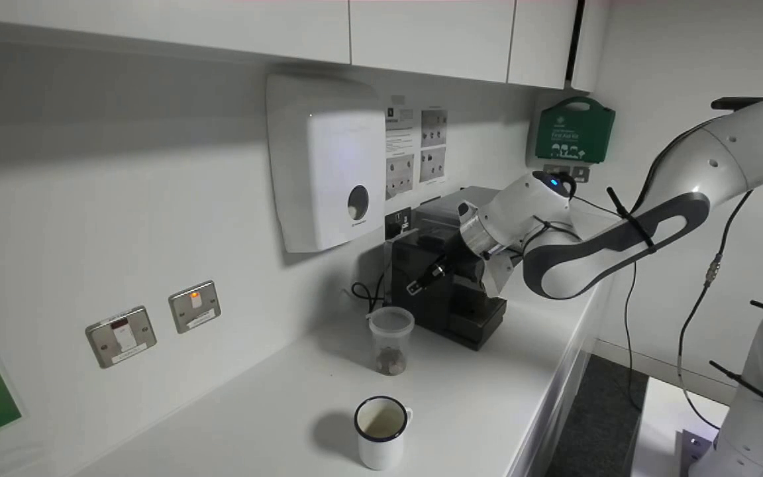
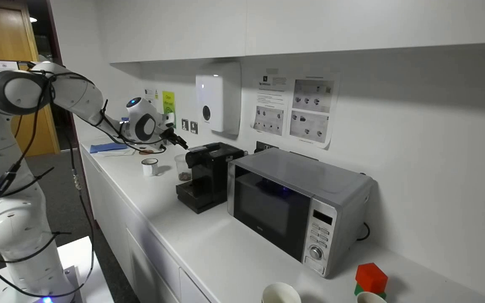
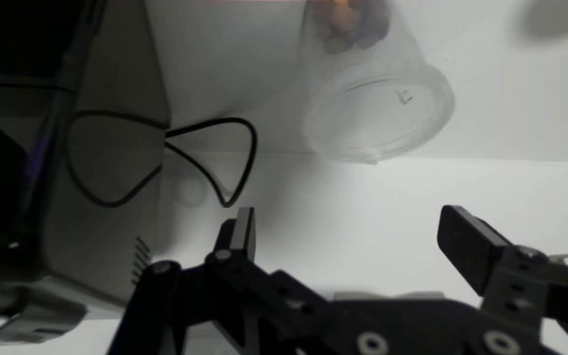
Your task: Take the mug from the coffee maker and put it on the counter, and pour the content from the transparent cup into the mug
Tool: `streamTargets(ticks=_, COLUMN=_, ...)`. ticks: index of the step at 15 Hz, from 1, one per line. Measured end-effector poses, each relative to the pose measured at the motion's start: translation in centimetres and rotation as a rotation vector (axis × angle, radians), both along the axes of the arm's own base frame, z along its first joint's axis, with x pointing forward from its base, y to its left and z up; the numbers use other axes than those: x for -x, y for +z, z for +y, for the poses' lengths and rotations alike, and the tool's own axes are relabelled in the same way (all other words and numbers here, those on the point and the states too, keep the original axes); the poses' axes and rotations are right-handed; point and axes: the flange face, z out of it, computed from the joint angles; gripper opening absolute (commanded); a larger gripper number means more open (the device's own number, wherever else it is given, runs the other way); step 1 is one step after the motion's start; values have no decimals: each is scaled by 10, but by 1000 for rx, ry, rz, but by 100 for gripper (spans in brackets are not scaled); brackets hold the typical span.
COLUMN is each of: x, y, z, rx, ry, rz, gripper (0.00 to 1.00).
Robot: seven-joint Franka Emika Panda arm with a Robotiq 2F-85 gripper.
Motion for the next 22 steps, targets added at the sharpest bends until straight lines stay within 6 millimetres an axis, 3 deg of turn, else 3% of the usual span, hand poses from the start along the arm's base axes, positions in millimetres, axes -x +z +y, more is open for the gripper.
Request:
streamTargets(ticks=3, x=1, y=13, z=-16, rx=10, ry=-93, rz=-35, gripper=100)
streamTargets(ticks=22, x=1, y=5, z=-10, rx=5, ry=-80, rz=-22, gripper=100)
